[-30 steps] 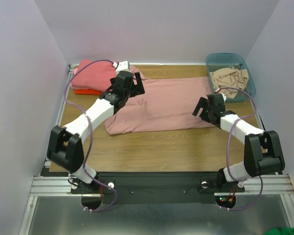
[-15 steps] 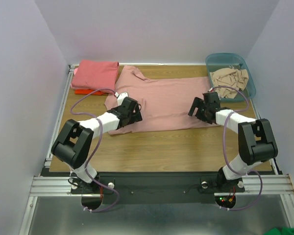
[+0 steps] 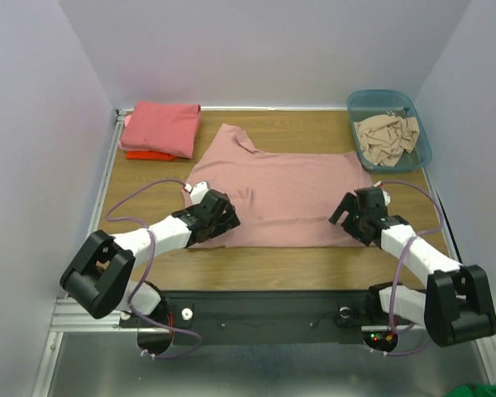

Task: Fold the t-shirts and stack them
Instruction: Fold the tshirt

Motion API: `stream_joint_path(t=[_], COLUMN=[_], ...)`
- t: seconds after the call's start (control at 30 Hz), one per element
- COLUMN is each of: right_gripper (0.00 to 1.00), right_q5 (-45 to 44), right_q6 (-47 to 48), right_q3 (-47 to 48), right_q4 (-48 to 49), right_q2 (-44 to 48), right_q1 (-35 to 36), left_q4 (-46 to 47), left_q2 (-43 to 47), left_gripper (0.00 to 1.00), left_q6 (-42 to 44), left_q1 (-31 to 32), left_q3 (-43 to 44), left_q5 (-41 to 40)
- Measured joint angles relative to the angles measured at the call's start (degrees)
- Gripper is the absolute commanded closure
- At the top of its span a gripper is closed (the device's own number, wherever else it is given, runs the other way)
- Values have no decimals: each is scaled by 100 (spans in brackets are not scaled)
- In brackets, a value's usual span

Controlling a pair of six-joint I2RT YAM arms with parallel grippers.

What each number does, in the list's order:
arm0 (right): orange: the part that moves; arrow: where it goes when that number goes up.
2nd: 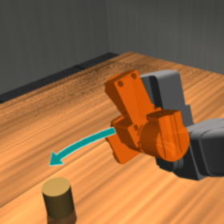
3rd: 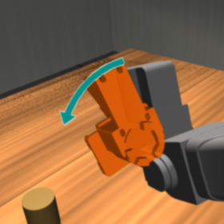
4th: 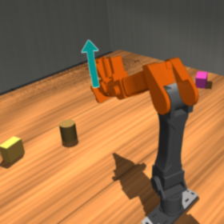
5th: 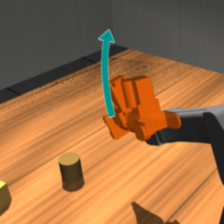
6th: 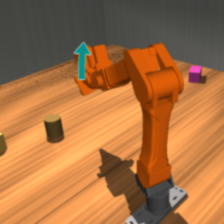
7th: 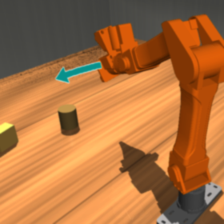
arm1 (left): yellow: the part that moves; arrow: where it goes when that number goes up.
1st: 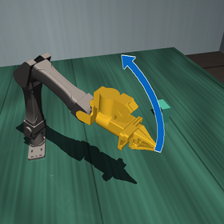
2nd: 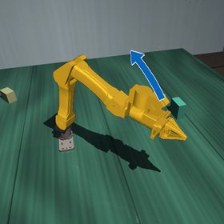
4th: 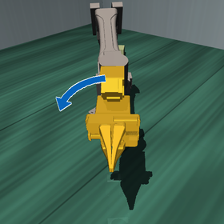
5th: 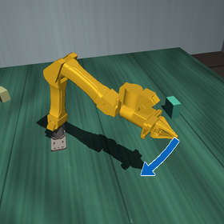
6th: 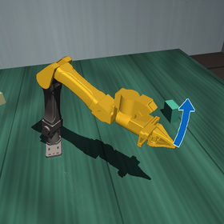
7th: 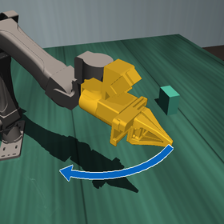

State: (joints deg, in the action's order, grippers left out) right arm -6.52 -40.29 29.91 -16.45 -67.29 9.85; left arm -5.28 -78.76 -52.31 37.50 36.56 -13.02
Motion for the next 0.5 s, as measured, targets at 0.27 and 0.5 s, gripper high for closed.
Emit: stream_joint_path(t=[0.27,0.5], right_gripper=[0,0], right_q5=[-74,-76], right_q6=[-671,-852], right_q3=[-461,-468], right_q4=[-684,-1255], right_q2=[1012,1384], right_q1=[0,0], left_q4=[-732,-1923], left_q2=[293,542], left_gripper=[2,2], left_q6=[-975,-1923], left_q1=[986,1331], left_q3=[-42,-7], left_q5=[46,-212])
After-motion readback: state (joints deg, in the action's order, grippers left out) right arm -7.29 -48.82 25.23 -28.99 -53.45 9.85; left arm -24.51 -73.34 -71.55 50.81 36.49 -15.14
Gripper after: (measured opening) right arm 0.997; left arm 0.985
